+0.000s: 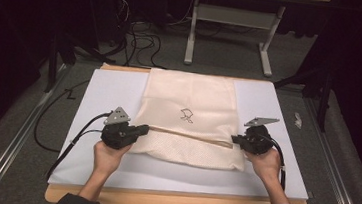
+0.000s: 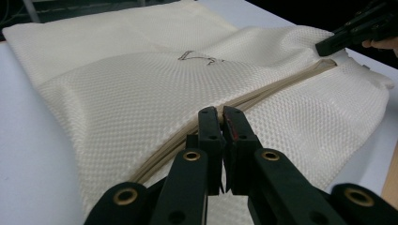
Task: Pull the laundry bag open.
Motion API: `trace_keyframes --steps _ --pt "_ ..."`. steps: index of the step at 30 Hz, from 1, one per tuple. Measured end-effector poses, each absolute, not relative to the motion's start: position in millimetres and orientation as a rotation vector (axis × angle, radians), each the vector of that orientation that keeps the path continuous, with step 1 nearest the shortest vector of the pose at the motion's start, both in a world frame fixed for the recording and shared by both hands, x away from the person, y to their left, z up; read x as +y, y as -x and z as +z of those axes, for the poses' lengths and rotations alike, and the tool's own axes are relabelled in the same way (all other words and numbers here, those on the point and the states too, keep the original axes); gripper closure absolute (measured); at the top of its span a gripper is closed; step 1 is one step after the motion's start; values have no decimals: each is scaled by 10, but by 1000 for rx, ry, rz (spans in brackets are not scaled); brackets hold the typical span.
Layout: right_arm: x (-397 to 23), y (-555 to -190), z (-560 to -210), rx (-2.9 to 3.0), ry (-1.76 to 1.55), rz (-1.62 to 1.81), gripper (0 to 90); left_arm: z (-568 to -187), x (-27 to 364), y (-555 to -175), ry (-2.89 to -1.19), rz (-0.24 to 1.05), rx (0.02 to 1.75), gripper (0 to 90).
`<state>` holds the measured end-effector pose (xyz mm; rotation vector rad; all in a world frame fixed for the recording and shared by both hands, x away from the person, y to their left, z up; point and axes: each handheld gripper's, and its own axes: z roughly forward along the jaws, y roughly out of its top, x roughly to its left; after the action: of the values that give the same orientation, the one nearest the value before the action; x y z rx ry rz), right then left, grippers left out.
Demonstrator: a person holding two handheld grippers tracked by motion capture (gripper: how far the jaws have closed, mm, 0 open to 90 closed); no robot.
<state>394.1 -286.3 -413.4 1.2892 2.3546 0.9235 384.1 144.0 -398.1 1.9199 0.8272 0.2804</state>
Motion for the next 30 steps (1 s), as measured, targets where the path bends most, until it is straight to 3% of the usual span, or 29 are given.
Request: trace_keyframes --steps 30 --pt "-2966 -3967 -4112 2320 -1321 928 885 -3920 1705 -3829 -1882 312 876 874"
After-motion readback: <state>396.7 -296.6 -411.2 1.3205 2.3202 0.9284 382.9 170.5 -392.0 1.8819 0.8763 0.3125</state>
